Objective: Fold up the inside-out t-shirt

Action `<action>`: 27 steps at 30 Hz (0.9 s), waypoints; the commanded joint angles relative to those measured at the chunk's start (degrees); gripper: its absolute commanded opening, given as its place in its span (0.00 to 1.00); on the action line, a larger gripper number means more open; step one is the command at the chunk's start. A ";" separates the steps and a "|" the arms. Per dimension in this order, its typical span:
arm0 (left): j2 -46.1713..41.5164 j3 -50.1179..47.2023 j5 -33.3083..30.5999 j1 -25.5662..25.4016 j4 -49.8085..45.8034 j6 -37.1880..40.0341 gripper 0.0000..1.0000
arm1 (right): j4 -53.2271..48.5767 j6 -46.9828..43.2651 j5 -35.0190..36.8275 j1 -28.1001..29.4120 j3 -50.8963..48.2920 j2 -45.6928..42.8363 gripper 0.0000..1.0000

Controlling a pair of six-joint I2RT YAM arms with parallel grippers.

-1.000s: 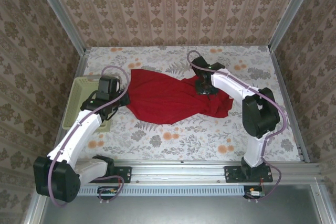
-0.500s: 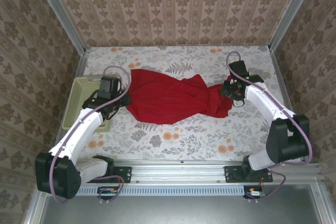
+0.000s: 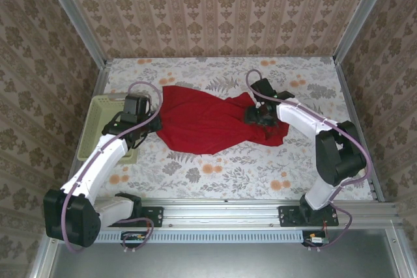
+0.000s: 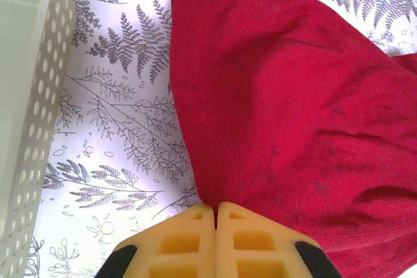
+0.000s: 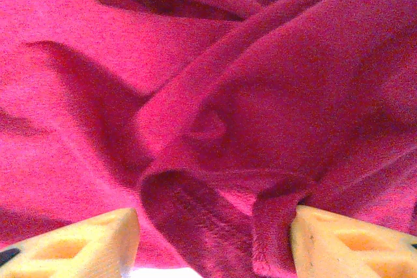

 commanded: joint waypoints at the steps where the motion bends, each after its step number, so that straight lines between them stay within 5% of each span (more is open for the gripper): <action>1: -1.05 -0.41 -0.88 0.58 -0.57 1.09 0.00 | -4.67 -1.41 3.98 -0.13 0.91 0.05 0.65; 8: -1.05 -0.30 -0.68 1.10 -0.57 1.26 0.00 | -4.71 -5.57 5.92 -2.68 -2.18 -5.79 0.61; 19: -1.14 -0.05 -0.22 1.62 -1.08 1.50 0.00 | -3.98 -8.45 3.40 -4.12 -0.86 0.02 0.56; 27: -1.47 -0.24 -0.03 1.99 -1.10 1.48 0.00 | -10.93 -5.81 14.55 -2.63 0.56 2.83 0.56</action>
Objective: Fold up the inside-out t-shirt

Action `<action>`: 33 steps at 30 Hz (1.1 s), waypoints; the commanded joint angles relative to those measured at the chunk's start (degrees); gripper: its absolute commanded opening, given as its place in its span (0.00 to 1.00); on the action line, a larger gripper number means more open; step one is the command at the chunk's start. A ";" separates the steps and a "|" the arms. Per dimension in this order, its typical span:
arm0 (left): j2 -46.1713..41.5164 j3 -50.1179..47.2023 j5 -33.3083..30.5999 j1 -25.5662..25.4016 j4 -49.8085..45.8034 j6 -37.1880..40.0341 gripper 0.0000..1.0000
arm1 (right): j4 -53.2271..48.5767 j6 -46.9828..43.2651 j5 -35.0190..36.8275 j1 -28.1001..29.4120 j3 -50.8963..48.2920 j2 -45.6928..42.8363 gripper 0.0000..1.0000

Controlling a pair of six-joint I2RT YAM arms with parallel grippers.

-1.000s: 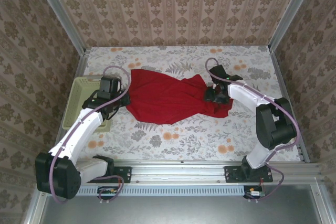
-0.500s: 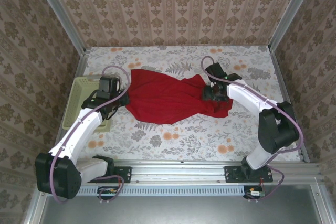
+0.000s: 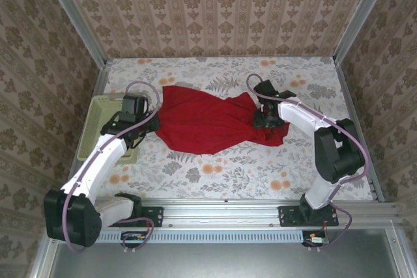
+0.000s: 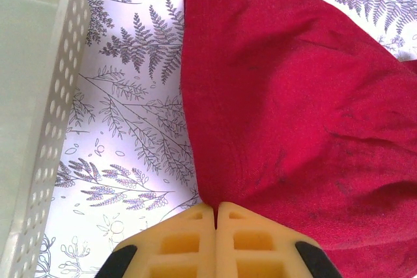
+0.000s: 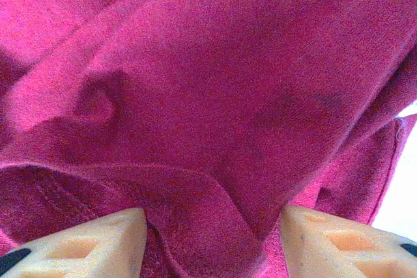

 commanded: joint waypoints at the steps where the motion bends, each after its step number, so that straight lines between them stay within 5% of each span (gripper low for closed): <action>1: -1.55 -0.23 -0.09 0.50 -0.74 1.23 0.00 | -5.60 2.37 8.19 -0.78 0.15 0.47 0.54; 5: -1.91 -0.34 -0.16 0.87 -0.97 1.54 0.00 | -4.23 5.09 8.10 -3.35 -5.62 -3.92 0.48; 15: -1.91 -0.53 0.35 1.55 -0.76 1.61 0.00 | 0.75 -0.12 3.60 -3.59 -10.22 -13.55 0.52; 25: -1.74 -0.60 0.54 1.79 -0.88 1.95 0.00 | 2.55 -3.59 -3.18 -2.36 -6.52 -10.31 0.48; 33: -1.78 -0.51 0.97 2.03 -0.58 1.71 0.00 | 1.27 -3.20 0.31 -1.94 -3.46 -4.68 0.49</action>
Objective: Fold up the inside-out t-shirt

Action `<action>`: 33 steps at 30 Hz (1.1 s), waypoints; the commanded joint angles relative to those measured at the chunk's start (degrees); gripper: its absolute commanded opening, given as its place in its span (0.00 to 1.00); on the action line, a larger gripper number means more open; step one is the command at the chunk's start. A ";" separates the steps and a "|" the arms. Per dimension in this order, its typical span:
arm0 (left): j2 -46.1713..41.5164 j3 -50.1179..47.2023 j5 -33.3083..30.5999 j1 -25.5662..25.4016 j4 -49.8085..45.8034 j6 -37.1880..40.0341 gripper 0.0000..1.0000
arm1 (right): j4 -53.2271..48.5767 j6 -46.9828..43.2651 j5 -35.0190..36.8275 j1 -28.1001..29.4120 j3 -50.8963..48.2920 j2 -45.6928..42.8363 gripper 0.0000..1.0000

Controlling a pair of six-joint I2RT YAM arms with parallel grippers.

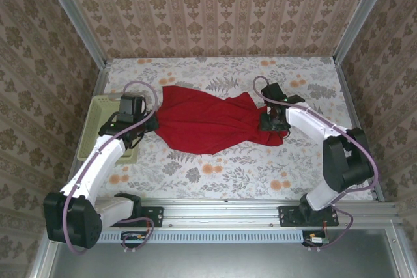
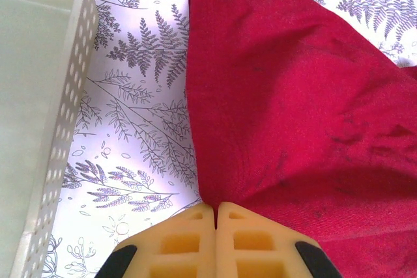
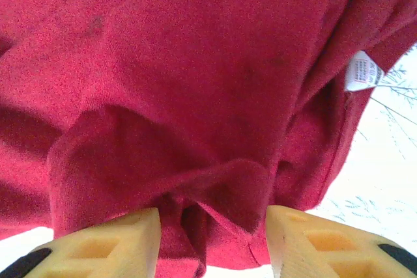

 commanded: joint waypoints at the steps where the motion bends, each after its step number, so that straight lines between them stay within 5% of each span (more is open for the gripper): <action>1: -0.91 -0.24 0.31 0.58 -0.66 1.49 0.00 | -0.83 -0.33 2.14 0.27 1.86 1.48 0.52; 8: -0.75 0.18 0.72 0.70 -0.67 1.44 0.00 | -0.84 -0.50 2.33 0.26 2.72 3.17 0.53; 15: -0.29 1.37 1.56 1.05 -1.41 1.54 0.00 | -2.68 0.21 7.11 0.24 3.36 -0.08 0.16; 19: -0.46 2.61 2.23 1.32 -1.87 1.54 0.00 | -4.46 0.41 11.07 0.13 3.45 -4.03 0.04; 25: -1.89 5.59 3.96 3.92 -3.24 1.47 0.00 | -8.72 3.90 15.76 -1.17 5.08 -13.77 0.00; 33: -5.94 15.30 7.18 9.28 -5.79 0.85 0.00 | -12.23 8.39 6.93 -12.34 13.13 -31.20 0.00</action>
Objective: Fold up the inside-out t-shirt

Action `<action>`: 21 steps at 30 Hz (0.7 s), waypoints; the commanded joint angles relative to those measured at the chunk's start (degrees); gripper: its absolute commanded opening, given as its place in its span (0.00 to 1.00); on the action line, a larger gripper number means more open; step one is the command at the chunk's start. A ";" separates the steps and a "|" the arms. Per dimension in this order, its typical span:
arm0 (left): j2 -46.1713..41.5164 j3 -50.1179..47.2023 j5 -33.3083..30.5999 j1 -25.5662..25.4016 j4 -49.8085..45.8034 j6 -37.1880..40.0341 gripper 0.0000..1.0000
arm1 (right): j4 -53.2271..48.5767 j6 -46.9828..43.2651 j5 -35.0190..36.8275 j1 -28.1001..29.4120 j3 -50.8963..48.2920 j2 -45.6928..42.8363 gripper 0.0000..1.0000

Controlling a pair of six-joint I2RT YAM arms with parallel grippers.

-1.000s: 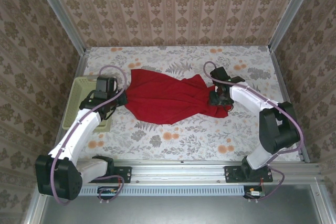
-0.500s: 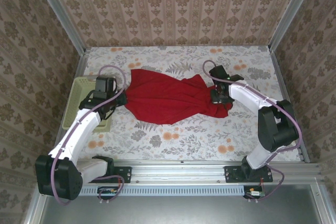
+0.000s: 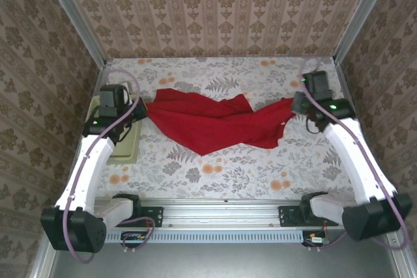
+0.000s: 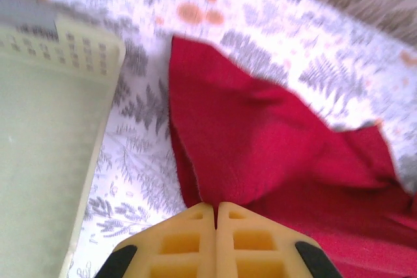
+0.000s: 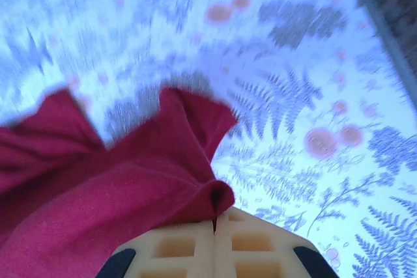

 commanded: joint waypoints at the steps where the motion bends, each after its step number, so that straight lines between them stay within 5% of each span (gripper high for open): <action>1: -2.90 6.46 2.09 2.47 -1.81 0.77 0.00 | -5.15 2.70 -2.13 -3.12 7.04 -5.17 0.00; 8: -7.59 14.63 6.06 8.63 -1.10 -0.75 0.00 | -13.21 1.24 3.77 -7.14 23.96 -10.00 0.00; 21: -19.57 22.38 13.24 9.13 4.65 -3.22 0.00 | -17.10 -1.65 2.74 -7.05 53.61 -13.30 0.00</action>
